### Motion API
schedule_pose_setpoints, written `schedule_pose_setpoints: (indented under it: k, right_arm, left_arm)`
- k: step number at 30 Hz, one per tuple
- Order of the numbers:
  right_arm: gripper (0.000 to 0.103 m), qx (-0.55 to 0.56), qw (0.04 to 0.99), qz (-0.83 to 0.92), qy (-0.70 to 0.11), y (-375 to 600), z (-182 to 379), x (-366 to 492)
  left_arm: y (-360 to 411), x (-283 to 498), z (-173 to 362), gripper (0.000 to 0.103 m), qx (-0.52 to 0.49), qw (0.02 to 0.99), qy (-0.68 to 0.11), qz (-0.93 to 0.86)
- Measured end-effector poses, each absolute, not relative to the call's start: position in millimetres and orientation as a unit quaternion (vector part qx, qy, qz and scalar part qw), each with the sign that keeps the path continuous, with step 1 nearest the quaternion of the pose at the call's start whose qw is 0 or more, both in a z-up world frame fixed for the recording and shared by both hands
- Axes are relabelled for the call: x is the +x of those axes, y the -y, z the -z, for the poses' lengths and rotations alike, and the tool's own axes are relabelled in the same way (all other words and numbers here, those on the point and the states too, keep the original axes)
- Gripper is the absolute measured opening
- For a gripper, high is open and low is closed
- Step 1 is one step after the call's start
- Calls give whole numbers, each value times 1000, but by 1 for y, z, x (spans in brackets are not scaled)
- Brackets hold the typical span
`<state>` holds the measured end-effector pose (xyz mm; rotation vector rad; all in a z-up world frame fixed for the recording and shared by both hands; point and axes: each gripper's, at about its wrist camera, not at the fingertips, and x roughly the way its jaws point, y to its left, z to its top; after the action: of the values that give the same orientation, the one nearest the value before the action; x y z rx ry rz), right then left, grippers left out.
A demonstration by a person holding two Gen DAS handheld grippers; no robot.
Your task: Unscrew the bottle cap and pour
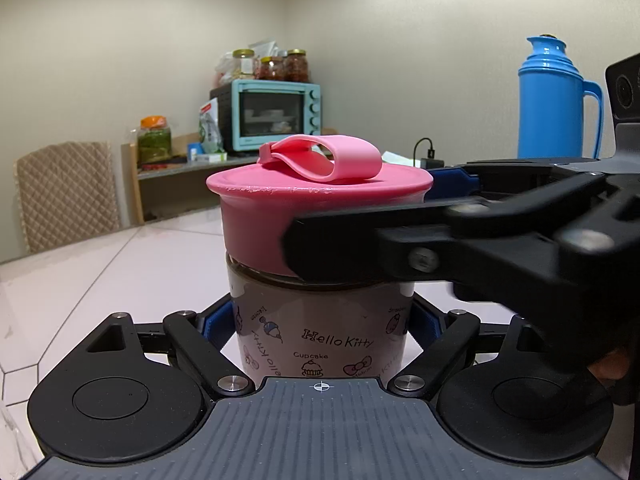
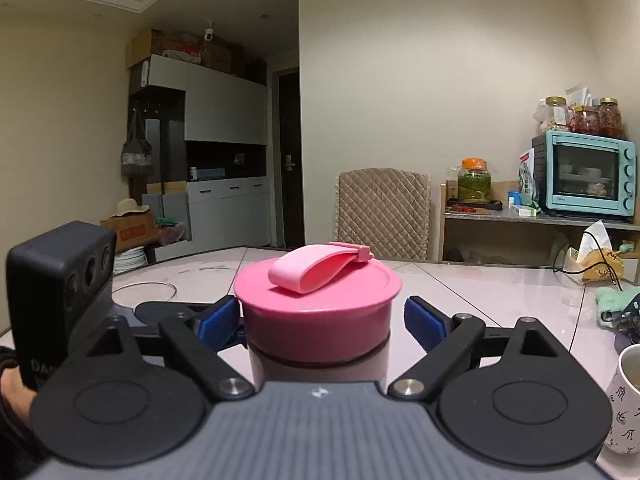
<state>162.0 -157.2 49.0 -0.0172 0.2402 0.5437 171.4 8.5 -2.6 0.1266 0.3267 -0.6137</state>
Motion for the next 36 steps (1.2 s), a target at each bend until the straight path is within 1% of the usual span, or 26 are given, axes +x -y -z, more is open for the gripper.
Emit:
schedule_pose_setpoints:
  k: [4, 6, 11, 15, 20, 22, 28, 29, 33, 36]
  right_arm:
    - [90, -13, 958, -261, -121, 149, -48, 165]
    - [86, -9, 959, -257, -121, 148, -48, 168]
    - [85, -16, 954, -273, -120, 150, -47, 169]
    - [85, -38, 934, -336, -117, 166, -48, 181]
    - [85, -38, 884, -449, -124, 195, -50, 211]
    - [85, -41, 876, -465, -124, 197, -51, 216]
    - [85, -44, 879, -460, -119, 195, -53, 212]
    - [87, -45, 882, -455, -118, 194, -53, 211]
    - [87, -54, 894, -428, -122, 187, -55, 201]
    - [91, -41, 907, -399, -125, 183, -59, 192]
  left_arm:
    - [-9, 172, 3, 90, 62, 938, -160, 300]
    - [-9, 172, 2, 90, 62, 938, -160, 300]
    - [-8, 172, 2, 90, 62, 938, -160, 300]
    - [-8, 173, 2, 90, 62, 938, -160, 300]
    - [-7, 171, 2, 90, 62, 938, -160, 300]
    - [-7, 171, 2, 90, 61, 938, -160, 301]
    - [-7, 170, 2, 90, 61, 938, -160, 301]
    - [-7, 170, 2, 90, 61, 938, -160, 301]
    - [-7, 171, 2, 90, 61, 938, -160, 301]
    - [-7, 171, 2, 90, 61, 938, -160, 301]
